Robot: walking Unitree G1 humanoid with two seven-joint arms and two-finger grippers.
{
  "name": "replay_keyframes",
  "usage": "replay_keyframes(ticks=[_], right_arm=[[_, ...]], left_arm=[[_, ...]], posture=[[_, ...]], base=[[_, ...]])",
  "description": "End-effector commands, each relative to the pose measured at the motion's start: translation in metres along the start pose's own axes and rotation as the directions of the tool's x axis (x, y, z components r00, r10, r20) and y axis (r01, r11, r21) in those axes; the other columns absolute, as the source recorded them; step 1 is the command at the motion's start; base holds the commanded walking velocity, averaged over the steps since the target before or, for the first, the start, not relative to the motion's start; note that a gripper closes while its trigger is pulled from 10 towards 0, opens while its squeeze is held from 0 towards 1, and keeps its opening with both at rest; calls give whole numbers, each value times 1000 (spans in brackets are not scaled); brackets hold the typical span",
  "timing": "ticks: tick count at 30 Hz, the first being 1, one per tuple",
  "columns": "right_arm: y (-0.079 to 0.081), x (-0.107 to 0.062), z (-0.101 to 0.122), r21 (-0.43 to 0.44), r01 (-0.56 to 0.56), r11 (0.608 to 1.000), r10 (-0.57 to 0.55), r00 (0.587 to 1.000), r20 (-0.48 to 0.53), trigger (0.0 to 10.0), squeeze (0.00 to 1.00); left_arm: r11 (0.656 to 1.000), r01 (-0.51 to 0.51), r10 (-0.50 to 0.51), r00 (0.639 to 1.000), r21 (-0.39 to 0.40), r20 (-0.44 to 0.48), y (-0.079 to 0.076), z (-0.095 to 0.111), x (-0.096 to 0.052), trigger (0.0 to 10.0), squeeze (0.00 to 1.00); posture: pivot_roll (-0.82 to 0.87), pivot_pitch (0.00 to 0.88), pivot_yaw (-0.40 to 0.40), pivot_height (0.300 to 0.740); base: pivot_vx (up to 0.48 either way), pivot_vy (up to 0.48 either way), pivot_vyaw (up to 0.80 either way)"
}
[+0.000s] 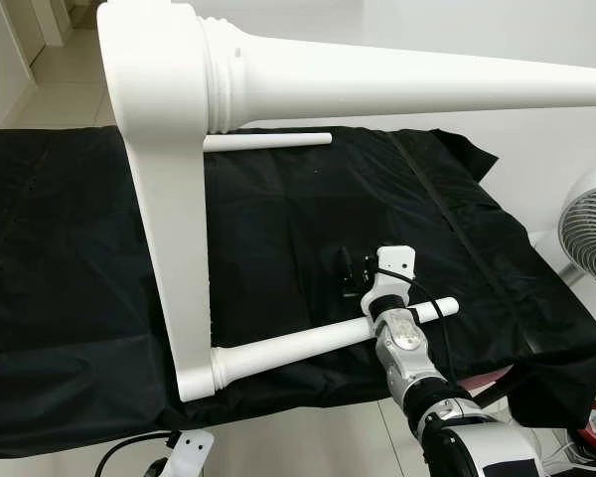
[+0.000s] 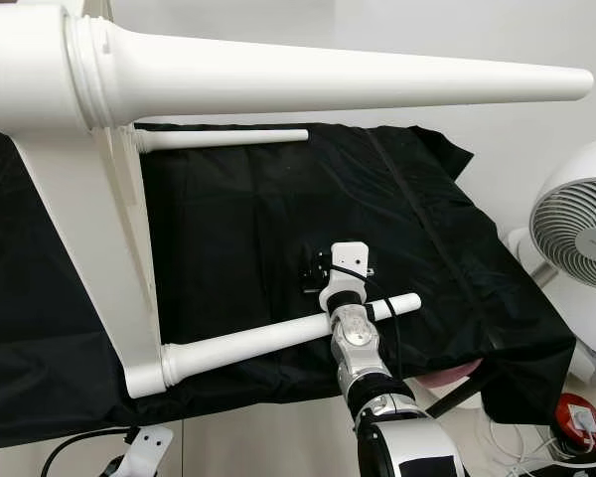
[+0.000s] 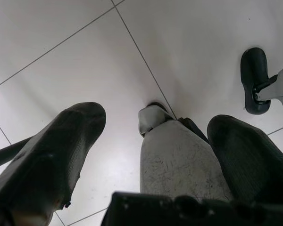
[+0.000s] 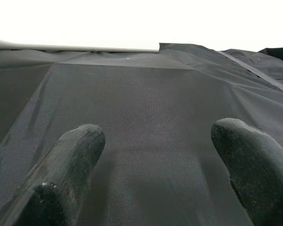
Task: Building children table
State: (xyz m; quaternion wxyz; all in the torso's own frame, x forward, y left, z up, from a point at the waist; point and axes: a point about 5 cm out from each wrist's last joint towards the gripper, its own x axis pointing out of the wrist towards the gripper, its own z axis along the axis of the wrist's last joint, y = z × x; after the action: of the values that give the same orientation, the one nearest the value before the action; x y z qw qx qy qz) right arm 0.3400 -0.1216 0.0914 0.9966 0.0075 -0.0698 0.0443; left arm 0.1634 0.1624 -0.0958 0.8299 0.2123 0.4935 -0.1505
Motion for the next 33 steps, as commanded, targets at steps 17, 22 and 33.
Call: replay_keyframes(ticks=[17,22,33], right_arm=[[-1,-6,-10,-3,5,1000,-5,999,-45,10000,0],[-1,-6,-10,-4,7,1000,-7,999,-46,10000,0],[-2,-6,-10,-2,12,1000,-12,999,-45,10000,0]], left_arm=[[1000,-3,3,999,-7,-54,-10,-14,-1,10000,0],[1000,-2,2,999,-9,-53,-10,-14,-1,10000,0],[1000,-3,3,999,-15,-41,-10,-9,-1,10000,0]], posture=[[50,0,-116,740],[50,0,-116,740],[50,0,-112,740]], base=[[0,0,0],[0,0,0],[0,0,0]])
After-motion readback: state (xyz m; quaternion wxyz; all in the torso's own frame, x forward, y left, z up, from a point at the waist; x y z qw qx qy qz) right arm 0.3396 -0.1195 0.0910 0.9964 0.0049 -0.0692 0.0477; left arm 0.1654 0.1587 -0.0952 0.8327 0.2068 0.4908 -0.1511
